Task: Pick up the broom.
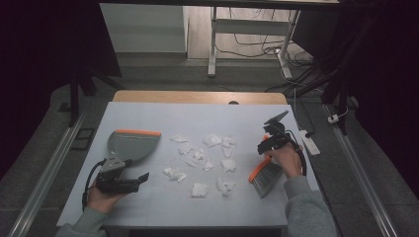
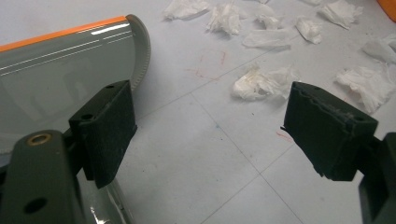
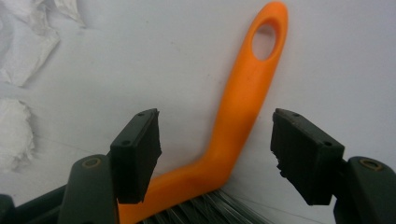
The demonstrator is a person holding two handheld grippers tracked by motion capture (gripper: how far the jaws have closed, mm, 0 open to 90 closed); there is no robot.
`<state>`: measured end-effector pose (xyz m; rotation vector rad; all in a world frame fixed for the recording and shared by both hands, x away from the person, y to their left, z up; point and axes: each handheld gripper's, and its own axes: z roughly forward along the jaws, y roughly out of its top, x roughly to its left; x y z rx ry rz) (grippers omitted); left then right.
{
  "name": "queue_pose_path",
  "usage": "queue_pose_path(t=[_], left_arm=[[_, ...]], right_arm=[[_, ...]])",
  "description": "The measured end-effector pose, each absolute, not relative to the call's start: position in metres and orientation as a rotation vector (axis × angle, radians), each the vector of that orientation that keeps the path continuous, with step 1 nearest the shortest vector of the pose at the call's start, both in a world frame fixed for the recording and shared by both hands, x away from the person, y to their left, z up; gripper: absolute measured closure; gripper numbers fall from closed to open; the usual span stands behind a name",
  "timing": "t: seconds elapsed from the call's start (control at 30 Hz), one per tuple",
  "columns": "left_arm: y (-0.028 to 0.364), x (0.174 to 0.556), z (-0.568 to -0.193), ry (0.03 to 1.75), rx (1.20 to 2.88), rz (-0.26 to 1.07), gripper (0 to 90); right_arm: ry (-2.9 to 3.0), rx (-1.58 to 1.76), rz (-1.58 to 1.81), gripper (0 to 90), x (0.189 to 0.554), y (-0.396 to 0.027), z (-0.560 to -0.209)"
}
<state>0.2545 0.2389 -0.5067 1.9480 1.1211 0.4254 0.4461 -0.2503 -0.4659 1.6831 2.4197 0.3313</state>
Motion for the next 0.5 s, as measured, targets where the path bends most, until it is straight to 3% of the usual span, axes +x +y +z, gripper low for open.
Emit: queue_pose_path(t=[0.3, 0.5], left_arm=[[0.238, 0.255, -0.507, 1.121, 1.954, 0.426, 17.5], [0.238, 0.255, -0.508, 1.125, 1.959, 0.425, 17.5]], right_arm=[[2.373, 1.806, 0.241, 32.9, 0.448, -0.26, -0.479], [2.396, 1.845, 0.223, 40.8, 0.446, -0.261, -0.488]])
